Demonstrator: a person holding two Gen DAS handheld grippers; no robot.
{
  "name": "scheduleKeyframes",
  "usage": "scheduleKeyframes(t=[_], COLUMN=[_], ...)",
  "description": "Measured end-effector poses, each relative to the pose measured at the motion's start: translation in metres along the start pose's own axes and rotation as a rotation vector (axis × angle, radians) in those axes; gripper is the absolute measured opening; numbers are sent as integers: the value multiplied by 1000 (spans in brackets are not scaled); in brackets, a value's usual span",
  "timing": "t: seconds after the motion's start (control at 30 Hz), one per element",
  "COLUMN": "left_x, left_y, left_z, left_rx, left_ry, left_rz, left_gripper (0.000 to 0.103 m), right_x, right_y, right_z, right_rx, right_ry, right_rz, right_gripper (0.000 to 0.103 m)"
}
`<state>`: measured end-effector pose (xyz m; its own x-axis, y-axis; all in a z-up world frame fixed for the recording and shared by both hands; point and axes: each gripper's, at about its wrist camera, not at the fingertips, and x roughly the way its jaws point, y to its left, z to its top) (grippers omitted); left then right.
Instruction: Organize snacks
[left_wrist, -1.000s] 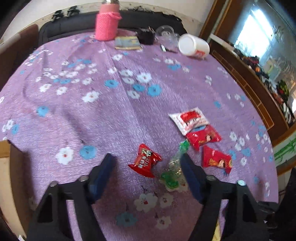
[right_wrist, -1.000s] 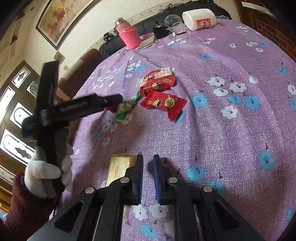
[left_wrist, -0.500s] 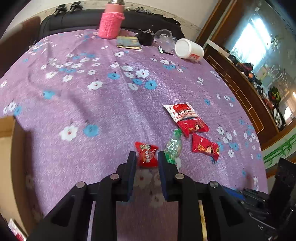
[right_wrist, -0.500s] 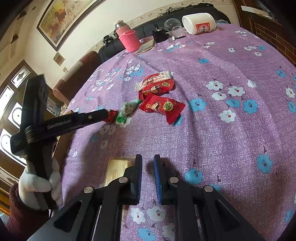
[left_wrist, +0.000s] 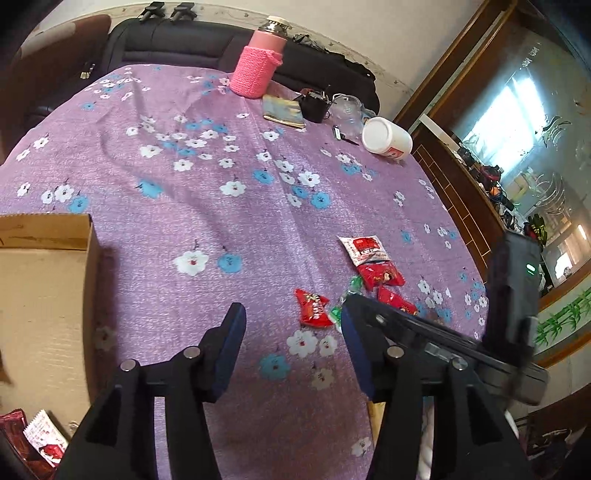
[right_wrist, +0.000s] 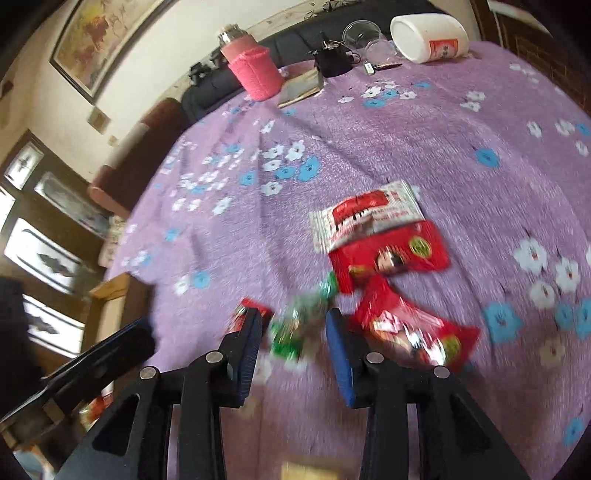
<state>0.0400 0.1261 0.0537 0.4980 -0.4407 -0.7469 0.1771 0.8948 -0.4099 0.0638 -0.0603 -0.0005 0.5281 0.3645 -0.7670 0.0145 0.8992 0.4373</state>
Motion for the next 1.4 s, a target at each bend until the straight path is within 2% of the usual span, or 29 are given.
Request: scheduleKeyframes(t=[0.07, 0.13, 0.3, 0.43, 0.53, 0.63, 0.67, 0.7, 0.73, 0.77, 0.8, 1.0, 1.17, 1.3, 1.4], left_x=[3, 8, 30, 48, 65, 77, 81, 80, 80, 78, 77, 42, -26, -83, -116], left_y=[2, 2, -7, -26, -45, -64, -72, -76, -77, -75, -73, -52, -23, 13, 47], left_z=[1, 1, 0, -1, -2, -11, -17, -20, -21, -20, -19, -19, -28, -38, -46], left_rx=[2, 7, 21, 91, 187, 337, 396, 424, 424, 409, 395, 285, 190, 132, 88], left_ry=[8, 17, 58, 81, 106, 102, 95, 77, 81, 83, 80, 32, -57, -125, -161], left_rz=[-3, 0, -4, 24, 96, 234, 286, 294, 275, 267, 266, 182, 130, 166, 220], left_gripper=[55, 56, 57, 57, 57, 57, 55, 47, 41, 30, 27, 27, 27, 27, 27], right_x=[3, 5, -6, -32, -46, -48, -46, -45, -45, -44, -44, -44, -45, -45, -47], right_y=[4, 7, -8, -20, -25, -25, -26, -26, -26, -26, -26, -26, -18, 4, 36], right_z=[2, 2, 1, 6, 8, 8, 7, 7, 7, 7, 7, 5, 1, -10, -27], right_rx=[-29, -61, -26, 25, 43, 45, 47, 46, 45, 41, 35, 30, -7, -65, -138], right_ry=[-31, -54, -71, -117, -159, -166, -162, -158, -157, -160, -164, -173, -175, -166, -142], right_rz=[-41, -72, -26, 28, 49, 51, 54, 55, 54, 49, 41, 39, 46, 68, 115], right_gripper=[24, 23, 22, 22, 23, 23, 23, 23, 23, 23, 23, 22, 22, 23, 23])
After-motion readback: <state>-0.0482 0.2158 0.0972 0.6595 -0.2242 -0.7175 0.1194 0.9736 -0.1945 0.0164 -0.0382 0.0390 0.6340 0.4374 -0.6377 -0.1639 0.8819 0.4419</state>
